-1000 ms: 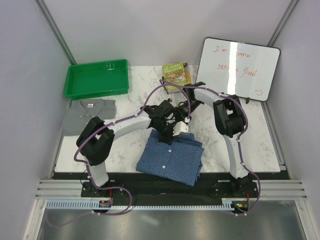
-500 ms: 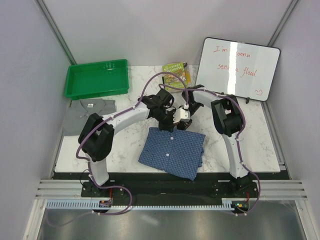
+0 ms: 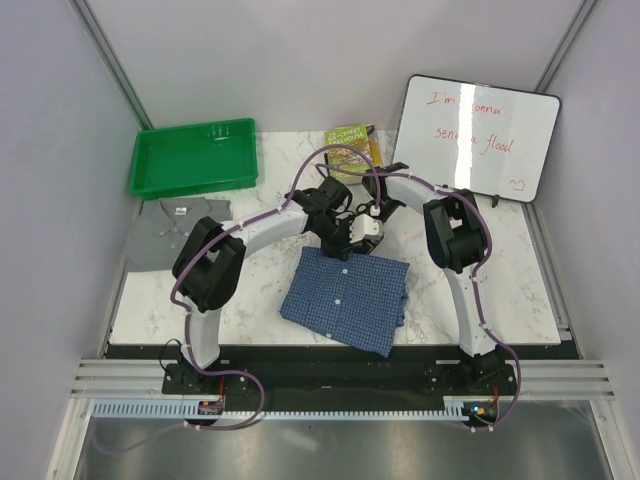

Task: Fold and stack the long sleeve shirts
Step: Fold the shirt

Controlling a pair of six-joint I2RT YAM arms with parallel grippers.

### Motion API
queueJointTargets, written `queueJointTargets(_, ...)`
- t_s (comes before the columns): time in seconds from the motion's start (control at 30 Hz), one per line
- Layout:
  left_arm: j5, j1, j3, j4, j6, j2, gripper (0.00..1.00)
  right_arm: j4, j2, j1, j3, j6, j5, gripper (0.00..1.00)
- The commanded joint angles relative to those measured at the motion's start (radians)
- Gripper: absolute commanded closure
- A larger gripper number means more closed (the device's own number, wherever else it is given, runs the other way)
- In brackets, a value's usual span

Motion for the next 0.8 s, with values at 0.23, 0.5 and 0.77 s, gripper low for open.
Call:
queueJointTargets(0.23,0.181,0.166,0.068,-0.027,-0.139,-0.122,0.33,0.025,-0.003,-0.138,0.388,0.152,0.072,0.38)
queueJointTargets(0.5,0.222,0.138,0.194,-0.061,-0.177,-0.033,0.19,0.193,-0.358,-0.345,-0.158,0.275,-0.046,0.41)
queueJointTargets(0.77,0.282,0.098,0.284,-0.088,-0.156,0.088,0.21,0.197,-0.548,-0.394,-0.592,0.285,-0.123,0.63)
